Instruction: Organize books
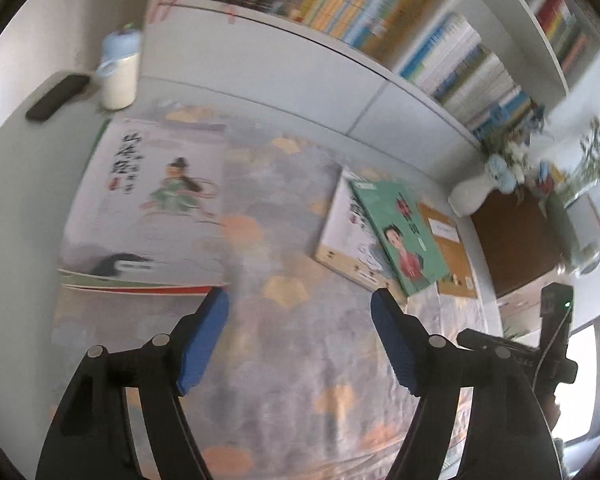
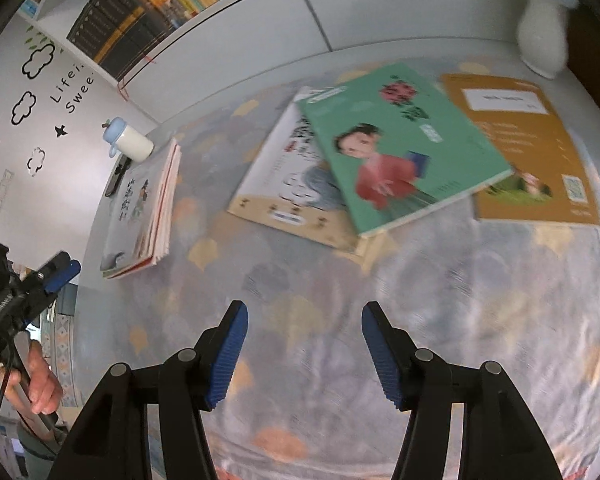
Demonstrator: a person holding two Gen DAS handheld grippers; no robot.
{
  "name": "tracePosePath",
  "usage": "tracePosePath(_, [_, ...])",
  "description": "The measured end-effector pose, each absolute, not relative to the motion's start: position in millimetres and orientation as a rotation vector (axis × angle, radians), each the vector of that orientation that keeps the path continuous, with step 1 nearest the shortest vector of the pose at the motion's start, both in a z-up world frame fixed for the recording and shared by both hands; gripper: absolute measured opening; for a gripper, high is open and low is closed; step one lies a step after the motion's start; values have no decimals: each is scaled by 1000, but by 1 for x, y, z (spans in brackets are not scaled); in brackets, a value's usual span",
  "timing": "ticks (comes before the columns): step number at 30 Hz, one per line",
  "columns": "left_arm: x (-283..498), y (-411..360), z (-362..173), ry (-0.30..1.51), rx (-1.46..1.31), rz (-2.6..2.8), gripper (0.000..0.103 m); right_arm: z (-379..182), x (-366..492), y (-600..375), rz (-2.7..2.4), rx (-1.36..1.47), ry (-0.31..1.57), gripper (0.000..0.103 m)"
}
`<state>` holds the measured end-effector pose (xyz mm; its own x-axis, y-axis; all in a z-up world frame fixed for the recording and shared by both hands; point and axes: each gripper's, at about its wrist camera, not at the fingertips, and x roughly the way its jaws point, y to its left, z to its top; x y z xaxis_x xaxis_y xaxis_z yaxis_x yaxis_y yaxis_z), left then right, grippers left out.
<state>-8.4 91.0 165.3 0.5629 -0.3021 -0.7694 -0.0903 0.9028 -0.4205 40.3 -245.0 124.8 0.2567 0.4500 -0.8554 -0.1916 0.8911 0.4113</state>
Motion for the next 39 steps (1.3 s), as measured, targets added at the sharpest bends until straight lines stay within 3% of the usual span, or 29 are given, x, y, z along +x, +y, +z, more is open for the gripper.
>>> tracePosePath(18, [-1, -117, 179, 1075, -254, -171, 74, 141, 29, -432, 413, 280, 1201, 58])
tracePosePath(28, [11, -171, 197, 1032, -227, -140, 75, 188, 41, -488, 358, 243, 1005, 58])
tracePosePath(39, [53, -193, 190, 1029, -193, -102, 75, 201, 80, -492, 340, 201, 930, 58])
